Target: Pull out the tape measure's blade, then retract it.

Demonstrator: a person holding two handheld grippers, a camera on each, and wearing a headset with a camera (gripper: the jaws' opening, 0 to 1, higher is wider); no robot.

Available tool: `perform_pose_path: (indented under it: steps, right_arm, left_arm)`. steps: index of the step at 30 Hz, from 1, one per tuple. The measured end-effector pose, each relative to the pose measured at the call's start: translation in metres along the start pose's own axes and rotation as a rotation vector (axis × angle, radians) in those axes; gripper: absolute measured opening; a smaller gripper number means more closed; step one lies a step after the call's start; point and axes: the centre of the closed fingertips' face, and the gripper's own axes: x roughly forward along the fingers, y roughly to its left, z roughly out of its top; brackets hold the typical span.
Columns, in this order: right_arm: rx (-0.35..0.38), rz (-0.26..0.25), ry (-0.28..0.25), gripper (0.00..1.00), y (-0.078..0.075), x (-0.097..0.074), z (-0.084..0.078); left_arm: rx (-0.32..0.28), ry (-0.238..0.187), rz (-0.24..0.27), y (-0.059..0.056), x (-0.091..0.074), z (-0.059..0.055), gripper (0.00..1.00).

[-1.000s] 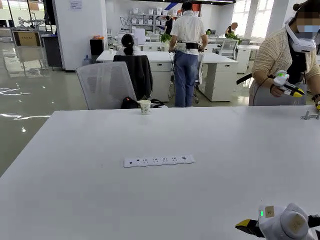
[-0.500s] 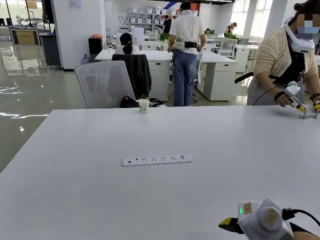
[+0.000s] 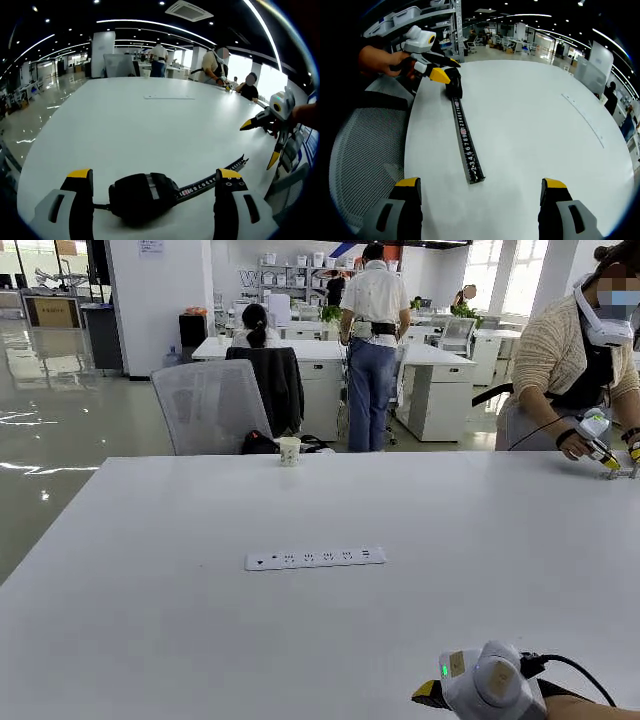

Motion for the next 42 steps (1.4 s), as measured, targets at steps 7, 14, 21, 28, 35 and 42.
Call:
perform_pose_path:
  steps: [7,14,21,28,35,42]
  right_arm:
    - [-0.008,0.023,0.011,0.99,0.001,0.011,0.003]
    - [-0.031,0.045,0.034,0.99,0.004,0.021,0.004]
    - [-0.039,0.065,0.055,0.99,0.007,0.027,0.002]
    - [-0.040,0.071,0.061,0.99,0.006,0.030,0.002]
    - [-0.080,0.094,0.083,0.88,0.008,0.033,0.000]
    - [-0.133,0.122,0.120,0.69,0.011,0.036,-0.006]
  left_arm:
    - [0.021,-0.057,-0.001,-0.004,0.009,0.003,0.99]
    - [0.026,-0.078,0.014,-0.003,0.012,-0.002,0.99]
    - [-0.018,-0.084,0.047,0.012,0.013,-0.016,0.99]
    - [0.003,-0.113,0.056,0.012,0.014,-0.016,0.99]
    - [0.038,-0.135,0.054,0.011,0.017,-0.012,0.99]
    - [0.040,-0.138,0.044,0.008,0.018,-0.012,0.99]
